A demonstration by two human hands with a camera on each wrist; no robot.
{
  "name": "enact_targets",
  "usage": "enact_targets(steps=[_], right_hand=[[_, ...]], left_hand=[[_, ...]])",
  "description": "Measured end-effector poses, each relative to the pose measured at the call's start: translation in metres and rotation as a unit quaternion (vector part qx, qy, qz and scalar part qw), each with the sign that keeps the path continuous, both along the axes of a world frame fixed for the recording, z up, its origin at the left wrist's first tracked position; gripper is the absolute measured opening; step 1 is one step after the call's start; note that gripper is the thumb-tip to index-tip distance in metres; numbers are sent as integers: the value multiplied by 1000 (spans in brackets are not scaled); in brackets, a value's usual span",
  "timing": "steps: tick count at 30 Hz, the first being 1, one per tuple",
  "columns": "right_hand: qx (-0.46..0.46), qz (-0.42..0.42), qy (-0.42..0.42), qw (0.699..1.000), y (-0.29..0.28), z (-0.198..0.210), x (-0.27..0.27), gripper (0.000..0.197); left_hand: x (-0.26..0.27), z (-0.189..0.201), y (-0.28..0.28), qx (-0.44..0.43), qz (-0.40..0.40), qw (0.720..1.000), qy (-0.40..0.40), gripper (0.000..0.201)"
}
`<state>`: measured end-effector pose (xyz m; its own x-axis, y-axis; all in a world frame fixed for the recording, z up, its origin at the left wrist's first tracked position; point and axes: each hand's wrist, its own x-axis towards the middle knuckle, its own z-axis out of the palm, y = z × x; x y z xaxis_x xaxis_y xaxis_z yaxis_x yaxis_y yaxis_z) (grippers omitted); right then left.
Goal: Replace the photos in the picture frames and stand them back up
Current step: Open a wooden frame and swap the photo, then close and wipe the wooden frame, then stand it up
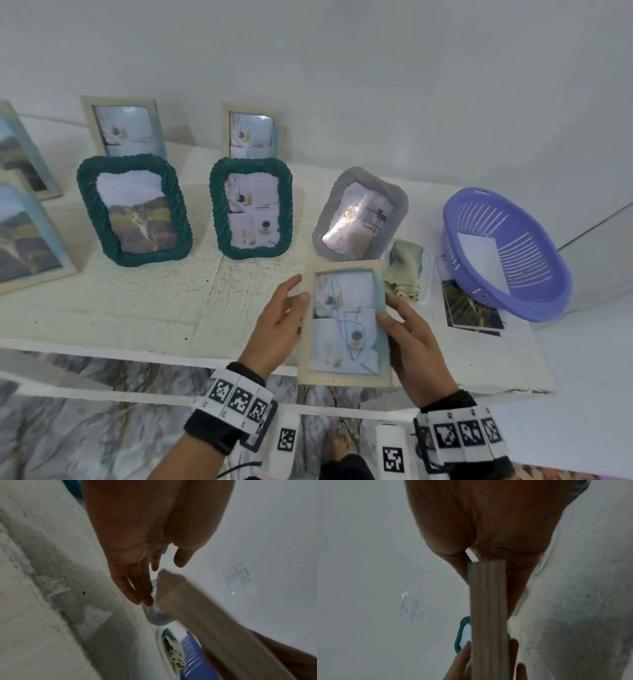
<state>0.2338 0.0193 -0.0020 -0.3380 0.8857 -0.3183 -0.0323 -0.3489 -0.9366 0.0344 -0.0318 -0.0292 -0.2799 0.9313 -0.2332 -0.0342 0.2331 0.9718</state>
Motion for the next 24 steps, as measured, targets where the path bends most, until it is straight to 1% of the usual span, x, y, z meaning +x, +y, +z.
enact_targets(steps=[2,3,4,5,7,8,9,11,12,14,16,18,19,20,22,24], right_hand=[[-30,9,44,999,-3,2,-7,34],[-36,17,49,998,-4,4,-9,34],[-32,28,36,998,-3,5,-11,33],[-17,37,9,999,-2,7,-12,30],[62,33,-97,993,10,9,-11,26],[121,14,-175,977,20,8,-10,24],[182,-8,-263,947,33,7,-8,24],[267,-56,-417,867,64,5,-3,24],[287,-74,-467,833,80,2,0,25],[296,-73,-537,786,108,-6,4,29],[276,-26,-593,755,128,-15,3,34],[252,33,-634,731,139,-24,0,37],[243,46,-641,726,142,-28,-1,37],[232,49,-642,729,144,-31,-2,36],[215,43,-637,739,146,-35,-3,33],[205,26,-621,756,148,-35,-3,35]], left_hand=[[2,5,-1,17,32,999,-30,33],[1,7,-1,25,51,998,-34,32],[0,8,-1,31,68,997,-37,32],[-1,8,-2,35,80,996,-35,33],[-4,9,-5,45,95,994,-19,35],[-5,10,-7,52,101,993,-10,36],[-7,10,-9,56,106,993,-3,36],[-10,11,-12,59,112,992,1,36],[-11,11,-14,59,114,992,1,36],[-14,8,-16,55,119,991,-1,36],[-15,7,-18,52,122,991,-1,35],[-16,5,-20,53,118,992,6,34],[-16,3,-20,54,117,992,9,35],[-16,3,-21,55,116,992,12,35],[-18,1,-22,57,114,992,19,36],[-19,0,-23,57,113,992,25,36]])
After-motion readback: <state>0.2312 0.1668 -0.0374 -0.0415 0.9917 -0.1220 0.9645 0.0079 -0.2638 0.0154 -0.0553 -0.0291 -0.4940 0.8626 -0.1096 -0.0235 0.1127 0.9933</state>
